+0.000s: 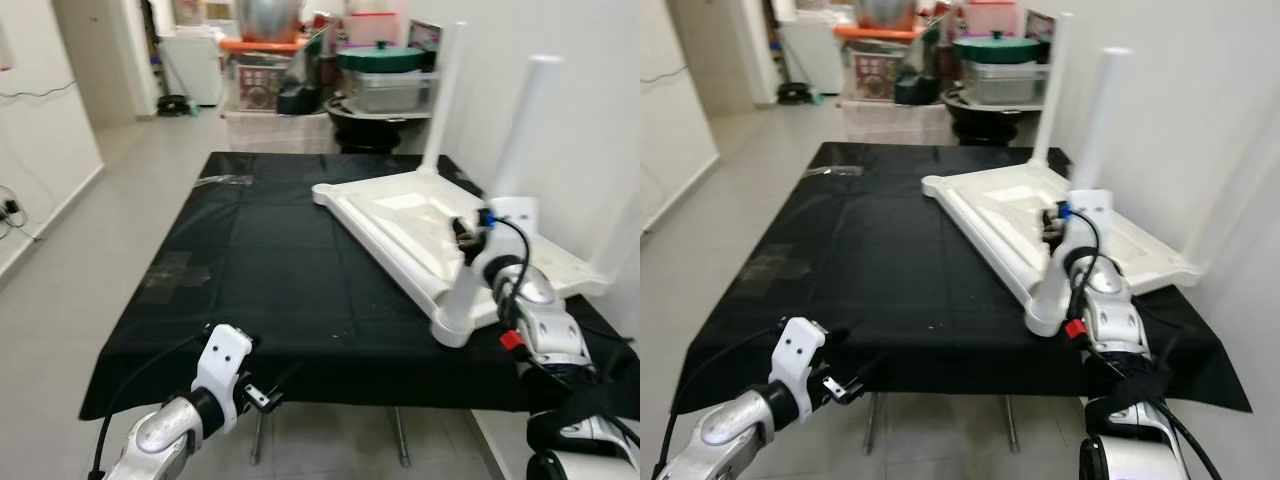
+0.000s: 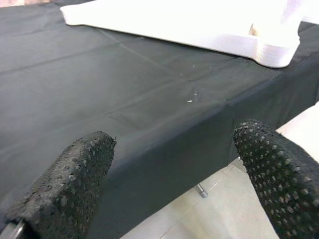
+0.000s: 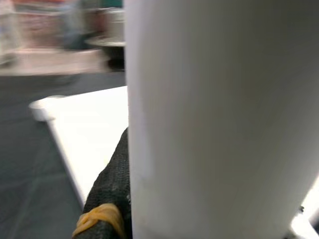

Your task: Building children table

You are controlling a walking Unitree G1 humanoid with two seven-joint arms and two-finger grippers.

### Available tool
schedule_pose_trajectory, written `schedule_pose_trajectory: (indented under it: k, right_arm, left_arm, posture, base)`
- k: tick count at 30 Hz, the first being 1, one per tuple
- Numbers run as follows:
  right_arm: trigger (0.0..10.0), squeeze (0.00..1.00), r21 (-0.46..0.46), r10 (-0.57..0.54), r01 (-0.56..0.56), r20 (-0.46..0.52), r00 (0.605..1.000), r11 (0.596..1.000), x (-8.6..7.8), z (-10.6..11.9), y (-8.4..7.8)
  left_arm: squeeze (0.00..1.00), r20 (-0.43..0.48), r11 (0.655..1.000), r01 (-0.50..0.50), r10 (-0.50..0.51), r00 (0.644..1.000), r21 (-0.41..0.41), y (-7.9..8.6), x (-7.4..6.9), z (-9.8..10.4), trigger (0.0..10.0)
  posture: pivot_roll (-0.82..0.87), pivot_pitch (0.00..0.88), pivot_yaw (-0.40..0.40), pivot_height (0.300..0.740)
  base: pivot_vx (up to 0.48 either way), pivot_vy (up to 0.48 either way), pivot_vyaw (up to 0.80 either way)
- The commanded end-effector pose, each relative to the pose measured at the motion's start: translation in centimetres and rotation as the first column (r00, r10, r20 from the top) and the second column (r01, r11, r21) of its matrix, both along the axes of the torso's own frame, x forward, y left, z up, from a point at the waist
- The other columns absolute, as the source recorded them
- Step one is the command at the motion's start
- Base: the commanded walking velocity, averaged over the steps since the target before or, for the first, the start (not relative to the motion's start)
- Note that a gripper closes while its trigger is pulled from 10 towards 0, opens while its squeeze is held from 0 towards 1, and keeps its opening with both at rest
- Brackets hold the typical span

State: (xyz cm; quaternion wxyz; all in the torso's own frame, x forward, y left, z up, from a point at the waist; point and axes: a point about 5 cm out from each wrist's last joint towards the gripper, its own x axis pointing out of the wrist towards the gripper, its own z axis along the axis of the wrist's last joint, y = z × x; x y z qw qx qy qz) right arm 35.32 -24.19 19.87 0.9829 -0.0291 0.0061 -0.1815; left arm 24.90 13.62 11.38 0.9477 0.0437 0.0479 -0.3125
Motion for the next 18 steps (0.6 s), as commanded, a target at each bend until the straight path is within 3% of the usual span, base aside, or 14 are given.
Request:
schedule_pose_trajectory:
  k: [1,4,5,6,8,9,12,13,16,17,18]
  right_arm:
    - [0.0,0.00,-0.031,-0.142,0.139,-0.148,0.979,0.990,-1.5,-2.8,-1.0]
    - [0.0,0.00,-0.019,-0.145,0.144,-0.172,0.974,0.989,-1.9,-3.3,0.2]
    - [0.0,0.00,0.004,-0.098,0.100,-0.189,0.977,0.995,-1.9,-3.7,1.8]
    - [3.1,0.00,0.026,-0.041,0.047,-0.205,0.978,0.999,-1.7,-3.9,3.1]
    - [3.1,0.00,0.038,-0.006,0.014,-0.213,0.977,0.999,-1.5,-4.0,3.8]
    - [10.0,0.00,0.028,0.025,-0.020,-0.194,0.981,0.999,-1.1,-3.5,4.3]
    - [10.0,0.00,0.002,0.038,-0.038,-0.162,0.986,0.999,-0.8,-2.9,4.3]
    - [10.0,1.00,0.022,0.026,-0.023,-0.134,0.991,0.999,-0.7,-2.5,3.8]
    - [10.0,1.00,0.023,0.061,-0.059,-0.082,0.995,0.998,-0.4,-1.3,3.0]
    - [10.0,0.03,0.000,0.091,-0.091,-0.060,0.994,0.996,-0.3,-0.6,2.8]
    - [10.0,0.03,0.000,0.091,-0.091,-0.060,0.994,0.996,-0.3,-0.6,2.8]
  left_arm:
    - [0.00,-0.009,1.000,0.002,-0.002,1.000,0.006,0.1,-0.1,-0.1,10.0]
    - [0.00,-0.010,1.000,0.002,-0.002,1.000,0.007,0.1,-0.1,-0.1,10.0]
    - [0.00,-0.011,1.000,0.000,0.000,1.000,0.006,0.1,0.0,-0.1,10.0]
    - [0.00,-0.010,1.000,0.000,0.000,1.000,0.005,0.0,0.0,-0.1,10.0]
    - [0.00,-0.010,1.000,-0.001,0.001,1.000,0.004,-0.1,0.0,-0.1,10.0]
    - [0.00,-0.011,1.000,-0.001,0.001,1.000,0.003,-0.1,0.0,-0.1,10.0]
    - [0.00,-0.013,1.000,-0.001,0.001,1.000,0.003,-0.1,0.0,-0.2,10.0]
    - [0.00,-0.014,1.000,-0.002,0.002,1.000,0.002,-0.1,-0.1,-0.2,10.0]
    - [0.00,-0.015,1.000,-0.005,0.005,1.000,0.002,-0.1,-0.1,-0.3,10.0]
    - [0.00,-0.015,1.000,-0.006,0.006,1.000,0.001,-0.1,-0.1,-0.3,10.0]
    - [0.00,-0.015,1.000,-0.006,0.006,1.000,0.001,-0.1,-0.1,-0.3,10.0]
  posture:
    - [0.07,0.000,-0.053,0.740]
    - [0.07,0.000,-0.056,0.740]
    - [0.07,0.000,-0.056,0.740]
    - [0.07,0.000,-0.059,0.740]
    - [0.07,0.000,-0.059,0.740]
    - [0.07,0.000,-0.059,0.740]
    - [0.07,0.000,-0.060,0.740]
    - [0.07,0.000,-0.060,0.740]
    - [0.07,0.000,-0.063,0.740]
    - [0.07,0.000,-0.064,0.740]
    - [0.07,0.000,-0.064,0.740]
  base:
    - [0.000,0.000,0.00]
    - [0.000,0.000,0.00]
    - [0.000,0.000,0.00]
    - [0.000,0.000,0.00]
    - [0.000,0.000,0.00]
    - [0.000,0.000,0.00]
    - [0.000,0.000,0.00]
    - [0.000,0.000,0.00]
    - [0.000,0.000,0.00]
    - [0.000,0.000,0.00]
    - [0.000,0.000,0.00]
